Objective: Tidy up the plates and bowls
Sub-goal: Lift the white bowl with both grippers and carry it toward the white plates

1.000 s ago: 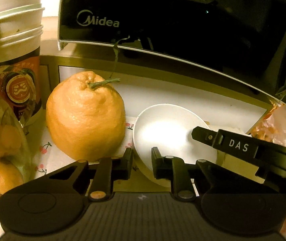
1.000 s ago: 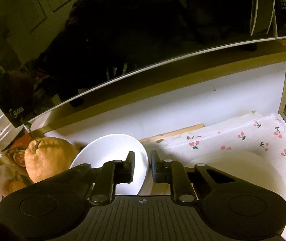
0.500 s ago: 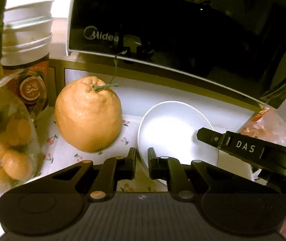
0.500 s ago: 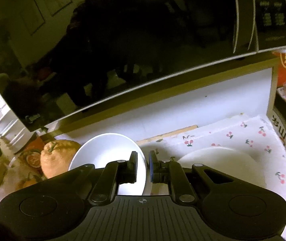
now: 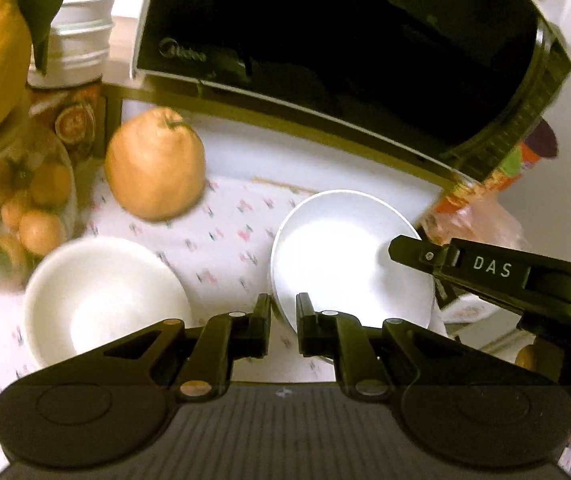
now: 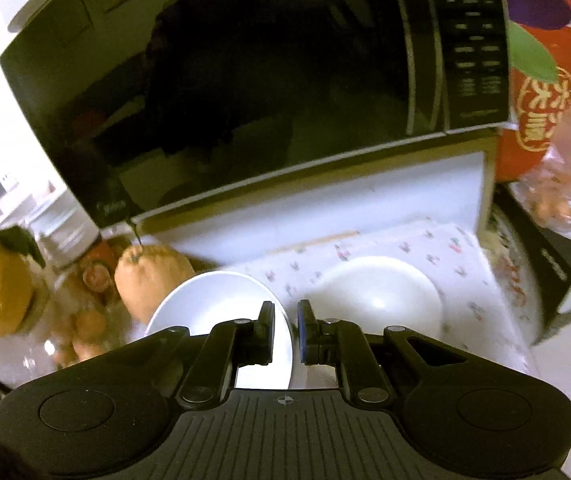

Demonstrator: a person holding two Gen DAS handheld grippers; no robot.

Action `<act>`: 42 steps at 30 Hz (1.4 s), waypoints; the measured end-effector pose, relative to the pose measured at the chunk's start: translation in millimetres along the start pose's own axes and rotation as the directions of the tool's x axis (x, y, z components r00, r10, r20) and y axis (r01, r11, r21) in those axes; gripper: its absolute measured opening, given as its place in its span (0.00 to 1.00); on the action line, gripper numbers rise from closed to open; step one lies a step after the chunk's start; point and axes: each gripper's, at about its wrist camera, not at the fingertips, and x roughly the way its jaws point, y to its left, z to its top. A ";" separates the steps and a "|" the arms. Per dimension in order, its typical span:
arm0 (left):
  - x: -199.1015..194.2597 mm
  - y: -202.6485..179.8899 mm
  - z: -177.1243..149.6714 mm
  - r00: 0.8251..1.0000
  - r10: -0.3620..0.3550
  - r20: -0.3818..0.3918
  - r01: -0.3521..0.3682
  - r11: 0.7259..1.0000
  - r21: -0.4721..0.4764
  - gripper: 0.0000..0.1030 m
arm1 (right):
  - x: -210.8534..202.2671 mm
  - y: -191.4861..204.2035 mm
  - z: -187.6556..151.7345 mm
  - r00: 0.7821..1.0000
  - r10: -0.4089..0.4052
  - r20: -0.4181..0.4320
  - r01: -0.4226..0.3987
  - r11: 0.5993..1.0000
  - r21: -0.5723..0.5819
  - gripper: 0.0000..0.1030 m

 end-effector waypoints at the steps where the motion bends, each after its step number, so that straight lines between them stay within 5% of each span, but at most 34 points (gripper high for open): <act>1: -3.6 -2.2 -4.9 1.000 -0.007 -0.005 0.007 1.000 0.002 0.11 | -6.2 -1.4 -2.8 1.000 -0.008 -0.007 0.008 1.000 -0.003 0.12; 17: -55.9 3.4 -65.4 0.990 -0.130 -0.044 0.130 0.991 -0.007 0.12 | -74.0 5.5 -69.4 0.985 -0.067 -0.159 0.064 0.998 -0.021 0.13; 29: -35.3 -30.3 -106.1 0.967 -0.187 -0.176 0.198 0.979 0.051 0.15 | -76.5 -47.3 -91.8 0.942 -0.106 -0.317 0.111 0.994 -0.001 0.13; 42: -12.1 -51.6 -126.0 0.952 -0.172 -0.254 0.204 0.974 0.103 0.16 | -67.5 -76.9 -95.2 0.922 -0.142 -0.360 0.153 0.988 0.002 0.15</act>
